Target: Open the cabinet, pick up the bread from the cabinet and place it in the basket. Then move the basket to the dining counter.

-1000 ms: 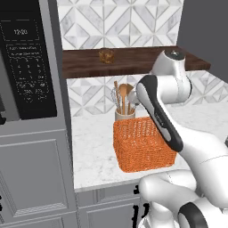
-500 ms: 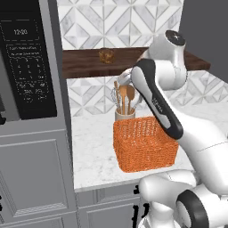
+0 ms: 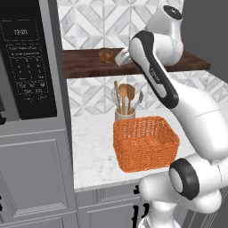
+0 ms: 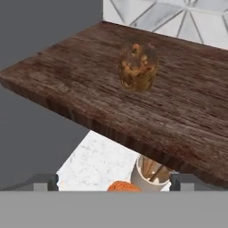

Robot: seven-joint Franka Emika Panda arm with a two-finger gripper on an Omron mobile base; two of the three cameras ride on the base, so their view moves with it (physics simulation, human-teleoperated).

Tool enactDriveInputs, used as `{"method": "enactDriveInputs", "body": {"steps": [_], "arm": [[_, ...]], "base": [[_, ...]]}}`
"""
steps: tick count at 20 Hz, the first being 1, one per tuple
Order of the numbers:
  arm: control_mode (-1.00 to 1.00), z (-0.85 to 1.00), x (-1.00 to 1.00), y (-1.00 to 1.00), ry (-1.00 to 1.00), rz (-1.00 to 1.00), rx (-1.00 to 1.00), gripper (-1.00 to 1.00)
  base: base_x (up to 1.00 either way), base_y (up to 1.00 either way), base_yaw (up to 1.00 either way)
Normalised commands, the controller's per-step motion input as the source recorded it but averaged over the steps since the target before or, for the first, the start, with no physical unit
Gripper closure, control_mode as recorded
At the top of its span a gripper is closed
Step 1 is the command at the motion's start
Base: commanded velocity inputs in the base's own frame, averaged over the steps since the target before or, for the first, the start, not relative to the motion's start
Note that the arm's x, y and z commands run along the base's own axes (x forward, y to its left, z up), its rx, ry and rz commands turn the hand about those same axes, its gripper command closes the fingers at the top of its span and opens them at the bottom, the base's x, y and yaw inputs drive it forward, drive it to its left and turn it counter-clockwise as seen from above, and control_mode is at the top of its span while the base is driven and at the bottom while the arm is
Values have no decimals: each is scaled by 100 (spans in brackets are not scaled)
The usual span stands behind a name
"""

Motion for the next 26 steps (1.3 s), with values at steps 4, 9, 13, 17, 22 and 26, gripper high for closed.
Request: {"method": "enactDriveInputs", "body": {"steps": [4, 9, 13, 17, 22, 26], "arm": [[-100, 0, 43, 4, 2, 0, 16, -100], [-100, 2, 67, 0, 0, 0, 13, -100], [-100, 1, 42, 4, -5, -1, 5, -100], [-100, 1, 35, 6, -8, -3, 0, -100], [-100, 0, 43, 15, -3, -1, -2, -100], [-100, 0, 14, 33, 0, 0, -1, -100]], "base": [[0, 0, 0], [0, 0, 0], [0, 0, 0], [0, 0, 0], [0, 0, 0], [0, 0, 0]]}}
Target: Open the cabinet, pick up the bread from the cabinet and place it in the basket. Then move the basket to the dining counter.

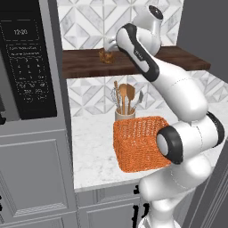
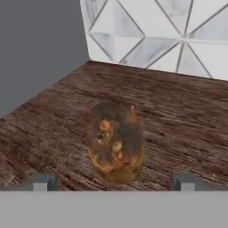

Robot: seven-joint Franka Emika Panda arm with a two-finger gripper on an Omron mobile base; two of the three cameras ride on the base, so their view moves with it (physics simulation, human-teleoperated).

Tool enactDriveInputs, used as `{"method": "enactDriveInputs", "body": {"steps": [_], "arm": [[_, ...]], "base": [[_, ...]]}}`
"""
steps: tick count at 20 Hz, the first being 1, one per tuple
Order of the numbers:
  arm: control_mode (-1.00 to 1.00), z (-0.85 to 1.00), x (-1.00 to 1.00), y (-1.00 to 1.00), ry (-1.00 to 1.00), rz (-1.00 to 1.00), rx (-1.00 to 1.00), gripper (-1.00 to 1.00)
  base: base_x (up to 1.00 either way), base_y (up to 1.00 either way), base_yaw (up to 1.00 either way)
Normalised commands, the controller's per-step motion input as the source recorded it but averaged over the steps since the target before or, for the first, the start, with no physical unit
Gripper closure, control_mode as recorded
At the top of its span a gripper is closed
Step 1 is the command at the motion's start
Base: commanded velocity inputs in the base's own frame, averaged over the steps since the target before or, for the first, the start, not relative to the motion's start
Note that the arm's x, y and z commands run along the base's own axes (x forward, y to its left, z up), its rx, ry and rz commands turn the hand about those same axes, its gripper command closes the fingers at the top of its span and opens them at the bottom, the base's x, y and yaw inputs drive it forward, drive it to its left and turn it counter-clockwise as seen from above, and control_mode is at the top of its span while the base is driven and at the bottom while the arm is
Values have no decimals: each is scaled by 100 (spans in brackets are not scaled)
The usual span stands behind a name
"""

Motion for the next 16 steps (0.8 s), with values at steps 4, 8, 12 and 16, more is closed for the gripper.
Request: {"method": "enactDriveInputs", "body": {"steps": [4, 8, 12, 16], "arm": [[-100, 0, 16, 23, 0, 0, -1, -100], [-100, 0, 38, 0, 0, 0, -3, -100], [-100, 0, 24, 0, 0, 0, -2, -100], [-100, -3, 0, 1, 3, 9, -2, -100]], "base": [[0, 0, 0], [0, 0, 0], [0, 0, 0], [0, 0, 0]]}}
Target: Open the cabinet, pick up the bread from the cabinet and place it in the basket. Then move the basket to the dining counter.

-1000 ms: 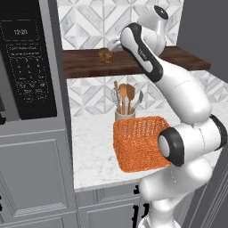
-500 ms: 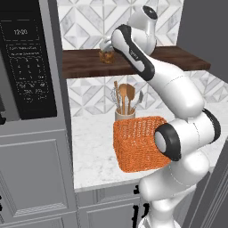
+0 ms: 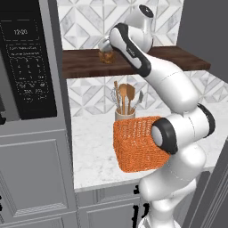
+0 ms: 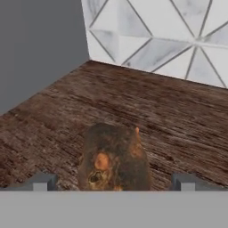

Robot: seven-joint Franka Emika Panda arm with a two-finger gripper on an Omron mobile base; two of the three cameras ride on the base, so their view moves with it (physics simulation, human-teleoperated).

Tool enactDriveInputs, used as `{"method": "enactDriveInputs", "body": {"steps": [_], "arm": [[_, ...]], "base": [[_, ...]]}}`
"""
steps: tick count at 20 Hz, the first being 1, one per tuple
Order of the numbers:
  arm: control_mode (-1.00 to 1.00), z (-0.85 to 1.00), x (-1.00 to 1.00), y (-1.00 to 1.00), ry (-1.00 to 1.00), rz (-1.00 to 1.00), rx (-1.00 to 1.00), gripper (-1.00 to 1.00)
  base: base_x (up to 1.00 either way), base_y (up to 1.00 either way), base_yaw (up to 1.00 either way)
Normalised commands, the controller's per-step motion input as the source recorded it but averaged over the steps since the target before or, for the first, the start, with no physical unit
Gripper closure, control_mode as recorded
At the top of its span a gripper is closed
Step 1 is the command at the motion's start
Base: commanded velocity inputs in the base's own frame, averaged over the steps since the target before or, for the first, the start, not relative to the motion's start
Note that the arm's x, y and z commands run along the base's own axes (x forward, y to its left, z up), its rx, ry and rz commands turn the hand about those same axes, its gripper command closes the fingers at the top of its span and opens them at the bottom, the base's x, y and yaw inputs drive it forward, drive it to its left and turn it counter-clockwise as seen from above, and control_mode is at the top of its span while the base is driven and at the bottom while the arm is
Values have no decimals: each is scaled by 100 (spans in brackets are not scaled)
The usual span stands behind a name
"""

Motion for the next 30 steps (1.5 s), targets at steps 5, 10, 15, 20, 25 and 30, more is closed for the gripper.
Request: {"method": "enactDriveInputs", "body": {"steps": [5, 10, 15, 20, 25, 30], "arm": [[-100, -13, 2, 0, 2, 12, -4, -100], [-100, -16, 12, 0, 0, 8, -12, -100], [-100, -21, 2, 3, 0, 7, -12, -100], [-100, -11, 0, 16, 3, 8, -1, -100], [-100, -9, 0, 15, 3, 7, 0, 100], [-100, 0, 0, 3, 0, 5, 0, 100]], "base": [[0, 0, 0], [0, 0, 0], [0, 0, 0], [0, 0, 0], [0, 0, 0], [0, 0, 0]]}}
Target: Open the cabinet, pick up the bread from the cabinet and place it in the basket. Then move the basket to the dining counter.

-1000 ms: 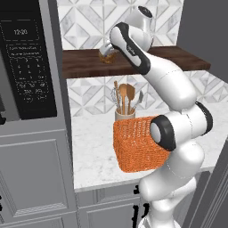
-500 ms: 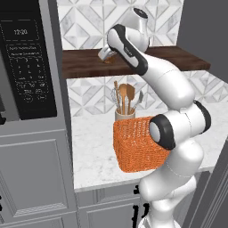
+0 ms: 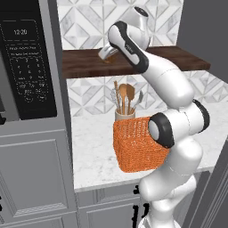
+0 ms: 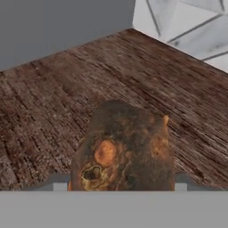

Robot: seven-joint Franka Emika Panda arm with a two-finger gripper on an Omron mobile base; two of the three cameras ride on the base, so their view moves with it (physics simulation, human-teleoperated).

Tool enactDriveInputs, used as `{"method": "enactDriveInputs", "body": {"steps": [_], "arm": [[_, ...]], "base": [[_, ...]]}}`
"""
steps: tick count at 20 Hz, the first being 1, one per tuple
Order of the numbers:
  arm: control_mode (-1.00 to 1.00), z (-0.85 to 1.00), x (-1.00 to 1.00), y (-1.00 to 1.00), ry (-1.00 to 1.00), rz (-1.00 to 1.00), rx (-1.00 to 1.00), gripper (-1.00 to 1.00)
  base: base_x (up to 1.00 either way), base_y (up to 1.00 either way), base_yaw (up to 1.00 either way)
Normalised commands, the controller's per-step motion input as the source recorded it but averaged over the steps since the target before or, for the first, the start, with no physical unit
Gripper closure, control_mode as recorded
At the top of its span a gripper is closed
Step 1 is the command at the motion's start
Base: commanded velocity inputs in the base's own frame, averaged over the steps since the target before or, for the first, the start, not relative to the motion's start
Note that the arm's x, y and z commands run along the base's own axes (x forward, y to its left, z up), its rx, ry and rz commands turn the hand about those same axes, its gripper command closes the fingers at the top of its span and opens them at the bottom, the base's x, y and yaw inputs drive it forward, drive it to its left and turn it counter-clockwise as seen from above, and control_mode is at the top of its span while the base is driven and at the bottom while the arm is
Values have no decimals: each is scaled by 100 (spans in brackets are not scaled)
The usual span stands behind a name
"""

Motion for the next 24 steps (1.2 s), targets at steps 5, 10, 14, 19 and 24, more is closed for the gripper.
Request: {"method": "enactDriveInputs", "body": {"steps": [5, 10, 14, 19, 24], "arm": [[-100, 1, -70, 0, -6, -10, 0, 100], [-100, 0, -100, -12, -20, -28, 0, 100], [-100, 0, -100, -16, -15, -31, 2, 100], [-100, 0, -100, -38, 0, -28, 0, 100], [-100, -14, -100, -54, 0, -26, 0, 100]], "base": [[0, 0, 0], [0, 0, 0], [0, 0, 0], [0, 0, 0], [0, 0, 0]]}}
